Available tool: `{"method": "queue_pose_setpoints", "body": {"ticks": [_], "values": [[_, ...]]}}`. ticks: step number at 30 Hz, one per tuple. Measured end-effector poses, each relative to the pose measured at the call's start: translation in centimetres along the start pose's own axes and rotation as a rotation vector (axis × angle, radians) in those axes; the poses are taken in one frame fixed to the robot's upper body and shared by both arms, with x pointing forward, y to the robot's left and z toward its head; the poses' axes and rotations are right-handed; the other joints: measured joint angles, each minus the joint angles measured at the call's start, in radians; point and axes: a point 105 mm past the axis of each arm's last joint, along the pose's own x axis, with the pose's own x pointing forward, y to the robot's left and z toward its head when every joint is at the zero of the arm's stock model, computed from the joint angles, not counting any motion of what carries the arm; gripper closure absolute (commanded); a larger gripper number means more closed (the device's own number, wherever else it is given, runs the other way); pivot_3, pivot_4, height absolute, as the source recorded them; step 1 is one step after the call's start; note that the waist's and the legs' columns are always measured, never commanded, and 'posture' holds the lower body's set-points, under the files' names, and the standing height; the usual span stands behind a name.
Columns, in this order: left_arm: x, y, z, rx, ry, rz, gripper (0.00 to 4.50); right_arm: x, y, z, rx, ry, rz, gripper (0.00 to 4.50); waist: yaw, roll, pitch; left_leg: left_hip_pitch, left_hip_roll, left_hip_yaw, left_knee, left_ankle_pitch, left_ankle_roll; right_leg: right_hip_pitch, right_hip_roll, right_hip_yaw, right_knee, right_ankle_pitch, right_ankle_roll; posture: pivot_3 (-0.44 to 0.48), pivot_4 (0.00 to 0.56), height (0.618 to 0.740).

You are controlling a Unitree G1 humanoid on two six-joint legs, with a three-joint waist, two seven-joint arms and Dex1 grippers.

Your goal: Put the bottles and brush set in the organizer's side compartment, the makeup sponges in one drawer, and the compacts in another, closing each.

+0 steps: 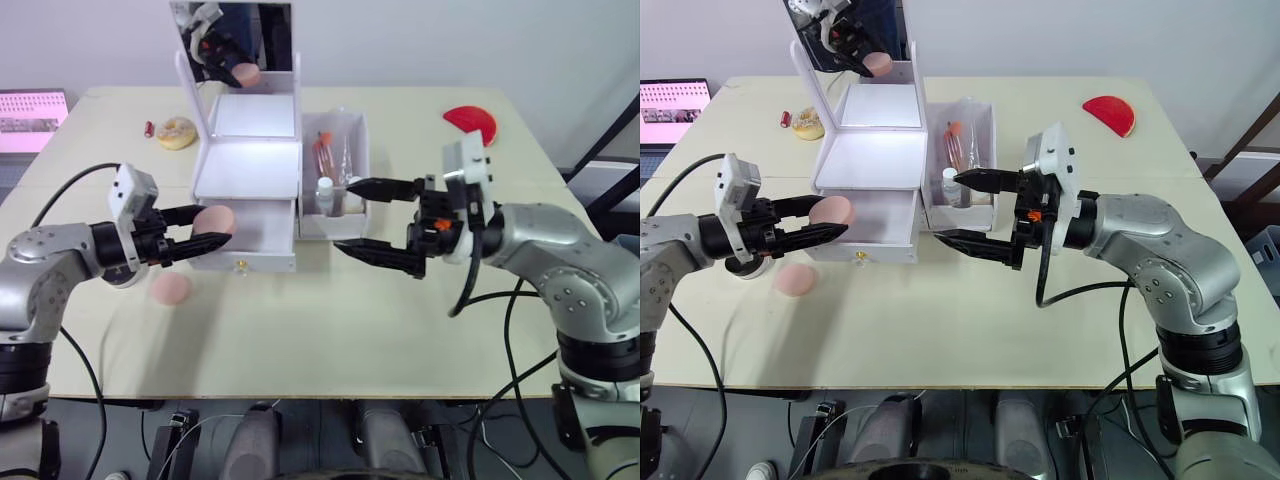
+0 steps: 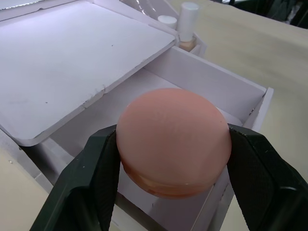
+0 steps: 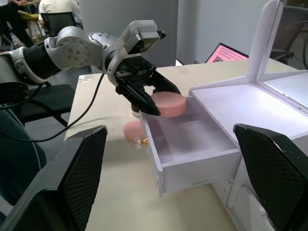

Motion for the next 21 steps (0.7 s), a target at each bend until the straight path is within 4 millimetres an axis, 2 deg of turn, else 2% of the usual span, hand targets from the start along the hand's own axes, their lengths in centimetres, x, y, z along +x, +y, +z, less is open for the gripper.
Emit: {"method": "queue_pose_setpoints", "body": {"ticks": [1,15,21], "values": [[0.0,0.1,0.1,0.002,-0.001,0.003,0.08,0.1,0.0,0.1,-0.005,-0.004,-0.001,0.00,0.000,0.000,0.000,0.000,0.000,0.000,0.000,0.000,0.000,0.000,0.000,0.000,0.000,0.000,0.000,0.000,0.150,0.739],[-0.1,0.5,0.5,-0.038,-0.013,0.027,0.08,0.2,-0.2,0.0,-0.010,-0.001,-0.008,0.00,0.000,0.000,0.000,0.000,0.000,0.000,0.000,0.000,0.000,0.000,0.000,0.000,0.000,0.000,0.000,0.000,0.150,0.739],[-2.1,1.5,1.8,-0.046,-0.060,0.104,0.08,0.2,-0.2,0.0,-0.014,0.002,-0.007,0.00,-0.003,0.000,0.000,0.000,0.000,0.000,-0.001,0.000,0.000,0.000,0.000,0.000,0.000,0.000,0.000,0.000,0.150,0.739]]}}
